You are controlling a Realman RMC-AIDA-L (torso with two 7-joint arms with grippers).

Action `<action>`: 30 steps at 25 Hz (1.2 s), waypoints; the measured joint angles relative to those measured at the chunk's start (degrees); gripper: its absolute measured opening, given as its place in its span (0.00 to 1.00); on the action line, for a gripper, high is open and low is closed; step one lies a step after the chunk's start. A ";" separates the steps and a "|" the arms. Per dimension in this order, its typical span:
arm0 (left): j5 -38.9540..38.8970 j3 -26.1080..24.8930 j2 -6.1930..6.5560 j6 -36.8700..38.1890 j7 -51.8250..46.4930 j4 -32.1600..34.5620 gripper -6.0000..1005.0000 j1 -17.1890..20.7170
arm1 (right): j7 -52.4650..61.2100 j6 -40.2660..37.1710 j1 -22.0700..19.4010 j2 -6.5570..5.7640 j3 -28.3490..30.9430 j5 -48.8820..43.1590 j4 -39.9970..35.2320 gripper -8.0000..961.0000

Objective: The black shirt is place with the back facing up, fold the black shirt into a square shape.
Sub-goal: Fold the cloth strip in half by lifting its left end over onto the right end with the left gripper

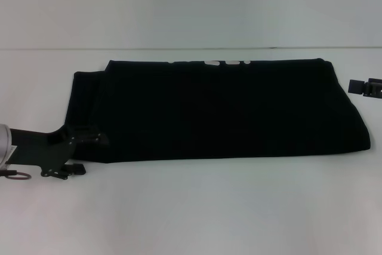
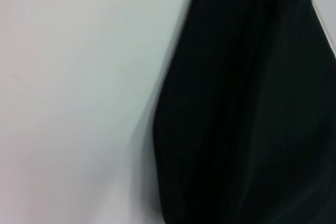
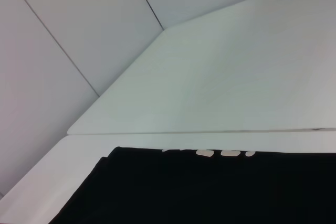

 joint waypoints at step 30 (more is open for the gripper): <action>-0.47 0.52 0.00 -6.43 2.72 -1.11 0.87 -1.58 | 0.25 -0.13 -0.14 -0.04 0.00 0.06 -0.07 0.97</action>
